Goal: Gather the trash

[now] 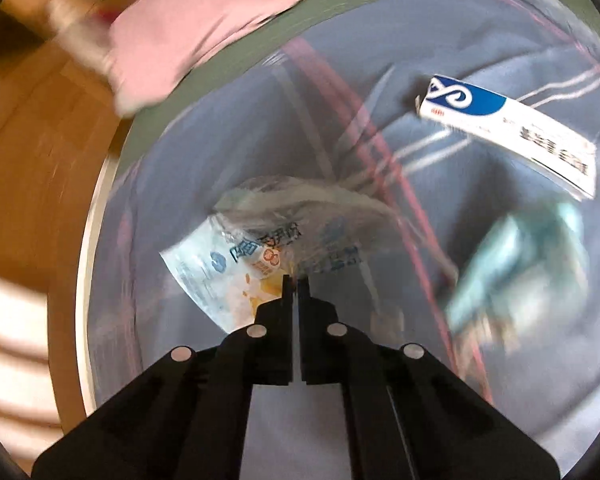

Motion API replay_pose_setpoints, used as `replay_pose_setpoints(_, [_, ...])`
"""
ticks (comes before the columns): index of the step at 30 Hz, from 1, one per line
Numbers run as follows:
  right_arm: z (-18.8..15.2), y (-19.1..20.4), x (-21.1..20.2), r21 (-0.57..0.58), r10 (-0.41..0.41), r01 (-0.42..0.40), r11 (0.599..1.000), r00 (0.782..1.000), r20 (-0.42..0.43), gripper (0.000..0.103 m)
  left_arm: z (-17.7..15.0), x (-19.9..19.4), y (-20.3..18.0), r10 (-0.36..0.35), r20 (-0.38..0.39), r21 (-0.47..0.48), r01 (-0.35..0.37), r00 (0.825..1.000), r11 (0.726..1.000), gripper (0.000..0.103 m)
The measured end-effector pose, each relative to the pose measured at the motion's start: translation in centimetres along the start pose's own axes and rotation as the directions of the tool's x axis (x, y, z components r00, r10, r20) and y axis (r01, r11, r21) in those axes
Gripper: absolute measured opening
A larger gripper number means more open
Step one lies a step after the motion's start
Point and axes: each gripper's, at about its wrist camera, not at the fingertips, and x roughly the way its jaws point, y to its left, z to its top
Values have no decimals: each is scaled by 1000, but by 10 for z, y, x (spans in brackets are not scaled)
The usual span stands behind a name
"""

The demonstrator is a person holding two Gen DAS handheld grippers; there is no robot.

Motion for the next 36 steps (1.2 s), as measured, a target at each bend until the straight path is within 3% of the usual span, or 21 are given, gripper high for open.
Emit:
replay_pose_setpoints(4, [-34,11,-43,-167,-85,73,983,994,-66,3,-5,17,-14,-22,-62,58,25,998,998,94])
replay_pose_setpoints(8, [-62,14,-53,-343,-238,162,925,952,-193,3,-16,24,-32,-81,-88,96,89,993,991,94])
replay_pose_setpoints(10, [-67,13,-44,-394,-294,196,898,933,-207,4,-19,23,-41,-110,-93,129,122,989,984,95])
replay_pose_setpoints(12, [-75,6,-49,-365,-314,235,901,933,-173,19,-19,23,-46,-103,-79,153,114,991,982,95])
replay_pose_setpoints(14, [-78,-2,-51,-291,-307,257,922,941,-142,74,-22,26,-49,-79,-71,163,89,994,983,95])
replay_pose_setpoints(16, [-82,-6,-41,-237,-296,259,937,945,-138,79,-23,30,-47,-62,-75,161,73,995,984,95])
replay_pose_setpoints(20, [-80,-4,-2,-149,-276,249,957,941,-196,79,-22,36,-43,-63,-97,146,77,993,986,95])
replay_pose_setpoints(23, [-92,3,8,-159,-305,277,947,934,-185,75,-22,34,-42,-59,-92,155,73,994,985,95])
replay_pose_setpoints(25, [-97,6,10,-169,-299,272,947,940,-165,56,-22,35,-41,-60,-93,158,74,994,985,95])
replay_pose_setpoints(28, [-94,4,-2,-165,-257,232,959,955,-150,12,-22,38,-41,-85,-111,156,101,990,983,95])
replay_pose_setpoints(29, [-94,2,-6,-153,-247,224,962,957,-153,8,-23,40,-43,-99,-116,152,116,988,982,95])
replay_pose_setpoints(34, [-101,-6,-48,-164,-253,236,958,963,-91,8,-28,53,-55,-105,-121,191,127,987,973,91])
replay_pose_setpoints(35, [-106,-9,-63,-159,-238,224,961,969,-69,8,-30,56,-57,-91,-123,203,115,988,972,87])
replay_pose_setpoints(36, [-110,-11,-76,-156,-220,210,965,974,-48,8,-33,62,-58,-63,-130,221,91,989,971,74])
